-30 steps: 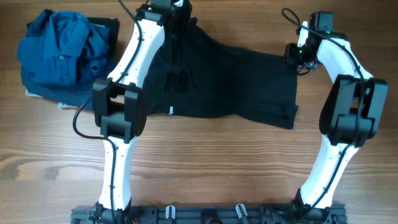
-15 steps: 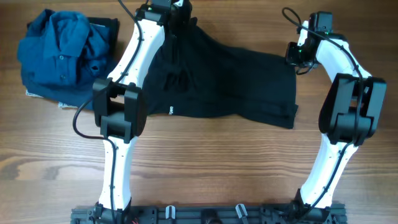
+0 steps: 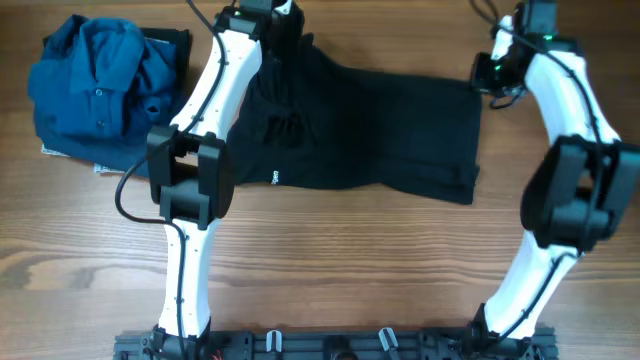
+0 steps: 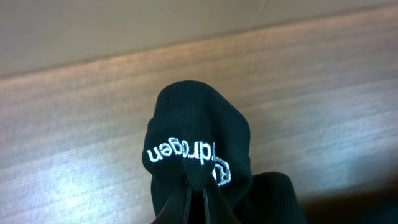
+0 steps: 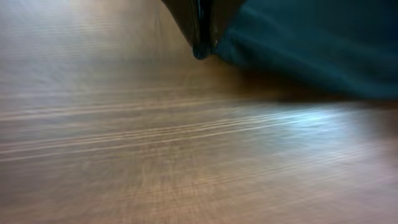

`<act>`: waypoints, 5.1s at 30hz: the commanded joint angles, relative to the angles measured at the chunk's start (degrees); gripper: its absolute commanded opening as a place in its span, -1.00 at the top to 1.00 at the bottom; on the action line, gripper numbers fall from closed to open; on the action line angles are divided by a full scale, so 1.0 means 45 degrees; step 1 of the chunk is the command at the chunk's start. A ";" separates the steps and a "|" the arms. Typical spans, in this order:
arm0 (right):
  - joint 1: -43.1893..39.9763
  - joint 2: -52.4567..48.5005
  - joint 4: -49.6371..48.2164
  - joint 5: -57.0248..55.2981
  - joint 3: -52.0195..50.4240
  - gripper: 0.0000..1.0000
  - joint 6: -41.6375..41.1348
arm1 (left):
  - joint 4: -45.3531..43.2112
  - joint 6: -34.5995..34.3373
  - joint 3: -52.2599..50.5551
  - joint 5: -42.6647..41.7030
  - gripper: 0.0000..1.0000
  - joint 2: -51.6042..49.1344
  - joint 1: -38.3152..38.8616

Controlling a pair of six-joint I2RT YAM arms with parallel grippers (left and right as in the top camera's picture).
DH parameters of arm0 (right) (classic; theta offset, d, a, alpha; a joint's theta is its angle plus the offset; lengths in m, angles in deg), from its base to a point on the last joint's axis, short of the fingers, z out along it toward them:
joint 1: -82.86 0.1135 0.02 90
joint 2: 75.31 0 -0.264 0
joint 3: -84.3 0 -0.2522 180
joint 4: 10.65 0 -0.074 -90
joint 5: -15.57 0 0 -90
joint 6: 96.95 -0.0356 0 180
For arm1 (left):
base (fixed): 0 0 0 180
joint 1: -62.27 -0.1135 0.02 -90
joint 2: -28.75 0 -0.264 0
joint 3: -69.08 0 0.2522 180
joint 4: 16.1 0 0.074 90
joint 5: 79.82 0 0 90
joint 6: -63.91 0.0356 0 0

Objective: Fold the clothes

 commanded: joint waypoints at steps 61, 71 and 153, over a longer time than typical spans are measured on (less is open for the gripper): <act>-0.1331 0.1243 0.5717 0.3453 -0.2064 -0.13 0.1292 | 0.9316 -0.0855 -0.2181 -0.0083 -0.82 0.3065 -0.0544; -0.0981 0.1243 0.3254 0.3638 -0.4915 -0.29 0.1622 | 0.7834 -0.1462 -0.2181 0.0039 -0.99 0.5353 -0.0602; -0.4580 0.3055 -0.0219 0.3691 -0.5173 0.92 0.1525 | 0.8024 -0.1409 -0.2181 0.0792 -1.00 0.5474 -0.0602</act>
